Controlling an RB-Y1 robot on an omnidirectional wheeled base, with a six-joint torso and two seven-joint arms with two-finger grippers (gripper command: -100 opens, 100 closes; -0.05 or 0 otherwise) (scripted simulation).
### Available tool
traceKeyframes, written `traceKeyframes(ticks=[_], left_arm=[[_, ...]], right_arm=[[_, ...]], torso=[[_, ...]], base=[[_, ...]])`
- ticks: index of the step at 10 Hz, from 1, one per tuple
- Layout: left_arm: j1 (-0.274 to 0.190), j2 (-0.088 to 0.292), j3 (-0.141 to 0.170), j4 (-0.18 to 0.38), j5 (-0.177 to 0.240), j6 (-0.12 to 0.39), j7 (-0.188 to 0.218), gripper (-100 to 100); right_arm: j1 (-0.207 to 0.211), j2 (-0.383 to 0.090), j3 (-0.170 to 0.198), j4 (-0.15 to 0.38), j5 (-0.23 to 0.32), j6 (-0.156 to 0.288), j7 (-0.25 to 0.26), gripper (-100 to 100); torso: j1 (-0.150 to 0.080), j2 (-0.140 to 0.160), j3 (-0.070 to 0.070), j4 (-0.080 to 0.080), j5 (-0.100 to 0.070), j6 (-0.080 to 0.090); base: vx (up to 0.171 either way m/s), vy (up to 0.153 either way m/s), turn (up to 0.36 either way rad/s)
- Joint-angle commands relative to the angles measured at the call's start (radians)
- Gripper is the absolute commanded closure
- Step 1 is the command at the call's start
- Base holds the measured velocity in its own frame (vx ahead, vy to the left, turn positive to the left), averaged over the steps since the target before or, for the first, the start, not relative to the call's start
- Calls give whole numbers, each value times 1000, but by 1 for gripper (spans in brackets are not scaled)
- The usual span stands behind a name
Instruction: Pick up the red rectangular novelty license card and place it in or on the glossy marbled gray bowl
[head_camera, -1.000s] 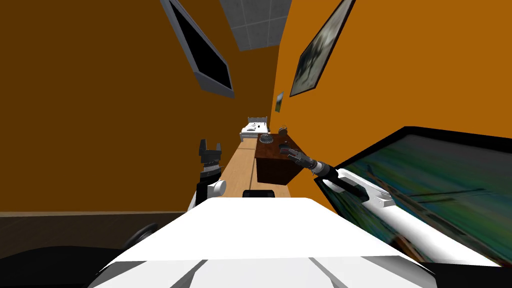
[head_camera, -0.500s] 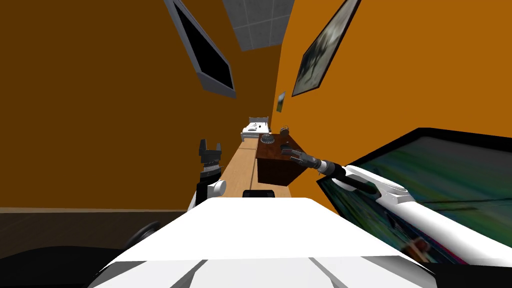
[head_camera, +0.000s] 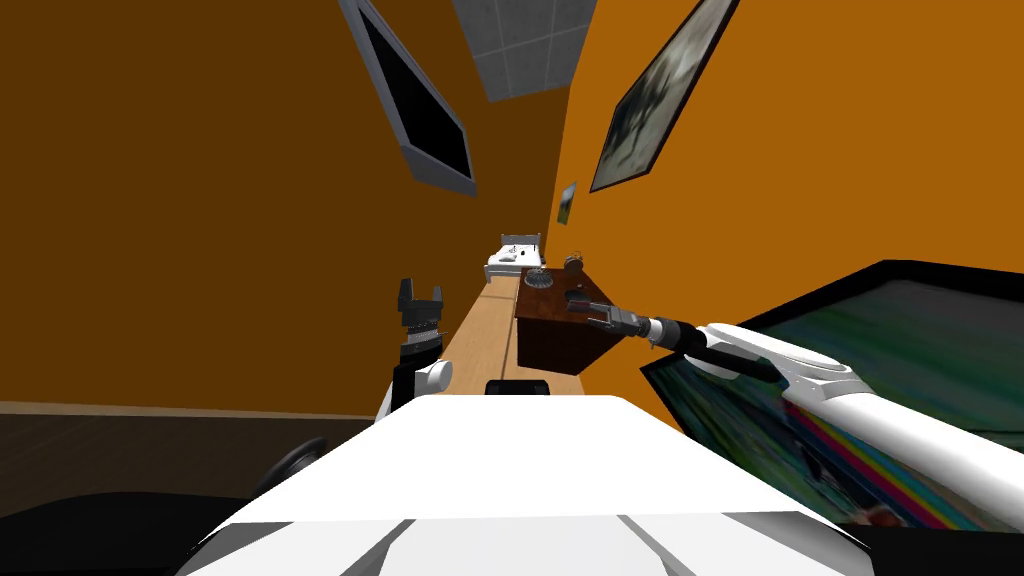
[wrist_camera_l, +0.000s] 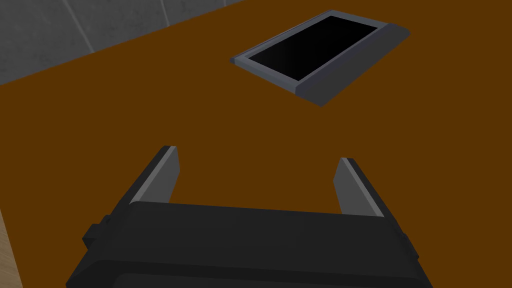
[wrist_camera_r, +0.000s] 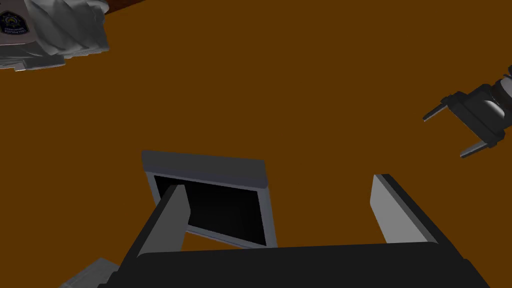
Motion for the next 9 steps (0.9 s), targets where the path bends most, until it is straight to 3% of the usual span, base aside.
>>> traceKeyframes(ticks=[1, 2, 3, 4, 9], left_arm=[[0, 0, 0, 0, 0, 0, 0, 0], [0, 0, 0, 0, 0, 0, 0, 0], [0, 0, 0, 0, 0, 0, 0, 0], [0, 0, 0, 0, 0, 0, 0, 0], [0, 0, 0, 0, 0, 0, 0, 0]], right_arm=[[6, -50, 2, 42, 22, -14, 2, -100], [6, -75, 2, 42, 22, -14, 2, -100], [14, -108, 6, 78, 45, -25, 4, -100], [14, -135, 6, 78, 45, -25, 4, -100], [52, -283, 24, 181, 117, -50, 5, -100]], torso=[[0, 0, 0, 0, 0, 0], [0, 0, 0, 0, 0, 0], [0, -1, 0, 0, 0, 0], [1, -1, -1, 0, 0, -1], [1, -1, 0, 0, 0, 0]], base=[[17, 13, 118], [17, 9, 70], [21, 19, 157], [19, 13, 63], [23, 18, 124]])
